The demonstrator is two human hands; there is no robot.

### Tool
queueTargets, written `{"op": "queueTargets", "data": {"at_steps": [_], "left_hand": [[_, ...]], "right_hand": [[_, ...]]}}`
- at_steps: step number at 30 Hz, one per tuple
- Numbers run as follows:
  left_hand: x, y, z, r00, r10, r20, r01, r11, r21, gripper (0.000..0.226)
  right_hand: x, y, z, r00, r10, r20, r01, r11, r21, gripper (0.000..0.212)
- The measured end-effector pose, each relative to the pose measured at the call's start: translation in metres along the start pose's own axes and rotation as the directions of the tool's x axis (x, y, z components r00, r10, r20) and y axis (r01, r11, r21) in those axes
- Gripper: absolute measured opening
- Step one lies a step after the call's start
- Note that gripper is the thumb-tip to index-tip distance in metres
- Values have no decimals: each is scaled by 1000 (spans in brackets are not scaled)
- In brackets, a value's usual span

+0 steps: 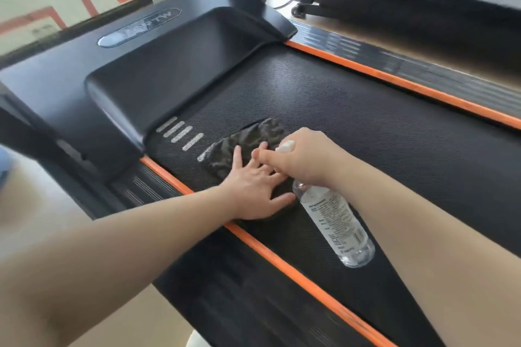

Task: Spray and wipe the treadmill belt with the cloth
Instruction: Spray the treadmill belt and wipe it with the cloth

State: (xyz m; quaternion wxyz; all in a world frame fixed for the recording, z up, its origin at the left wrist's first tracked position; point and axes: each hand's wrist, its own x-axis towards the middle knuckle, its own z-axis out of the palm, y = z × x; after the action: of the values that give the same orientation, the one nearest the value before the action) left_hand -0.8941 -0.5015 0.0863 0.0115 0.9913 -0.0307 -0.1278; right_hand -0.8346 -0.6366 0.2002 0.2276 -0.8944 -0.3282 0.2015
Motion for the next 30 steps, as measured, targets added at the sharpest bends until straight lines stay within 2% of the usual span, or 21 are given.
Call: {"op": "queueTargets", "data": {"at_steps": [1, 3, 6, 7, 9, 11, 14, 17, 19, 22, 24, 26, 28, 30], "left_hand": [[-1, -5, -1, 1000, 22, -8, -22, 1000, 2, 81], [-3, -24, -1, 998, -38, -40, 38, 999, -17, 81], [-5, -66, -3, 942, -331, -53, 326, 942, -82, 78], [-5, -80, -4, 897, -441, -34, 435, 893, -112, 78], [-7, -98, -6, 803, -595, 25, 590, 789, -170, 78], [-5, -102, -7, 764, -643, 49, 638, 744, -199, 79], [0, -88, -8, 747, -664, 41, 655, 723, -219, 78], [4, -70, -7, 771, -636, 29, 630, 754, -185, 78], [7, -45, -7, 829, -559, 16, 556, 820, -139, 79], [5, 10, -2, 925, -381, -13, 378, 922, -87, 79], [0, 47, 1, 974, -225, -9, 225, 974, -40, 78], [-3, 67, 4, 995, -98, 15, 98, 995, -6, 79], [-7, 62, 2, 998, -70, 3, 70, 997, -20, 80], [-10, 46, 0, 988, -152, -16, 151, 988, -41, 82]], "right_hand": [[-3, -4, 2, 1000, -1, 17, 1, 1000, -9, 58], [-5, -10, 4, 999, -18, 33, 20, 999, -44, 56], [-3, -13, 12, 997, -47, 53, 57, 976, -211, 62], [0, -9, 14, 998, -6, 68, 18, 983, -185, 67], [0, -5, 12, 988, 91, 123, -92, 996, 2, 72], [-1, -1, 12, 985, 62, 160, -67, 997, 26, 76], [-13, 2, 5, 987, -18, 160, 28, 998, -57, 75], [-27, 14, -3, 988, 21, 155, -13, 999, -51, 77], [-35, 29, -4, 985, 70, 161, -60, 996, -69, 83], [-48, 45, -8, 982, 146, 123, -148, 989, 14, 79], [-56, 49, -10, 987, 109, 119, -108, 994, -15, 77], [-70, 50, -13, 986, 94, 141, -92, 996, -19, 73], [-86, 56, -13, 978, 106, 180, -108, 994, 2, 71], [-100, 65, -11, 971, 138, 195, -139, 990, -12, 76]]}}
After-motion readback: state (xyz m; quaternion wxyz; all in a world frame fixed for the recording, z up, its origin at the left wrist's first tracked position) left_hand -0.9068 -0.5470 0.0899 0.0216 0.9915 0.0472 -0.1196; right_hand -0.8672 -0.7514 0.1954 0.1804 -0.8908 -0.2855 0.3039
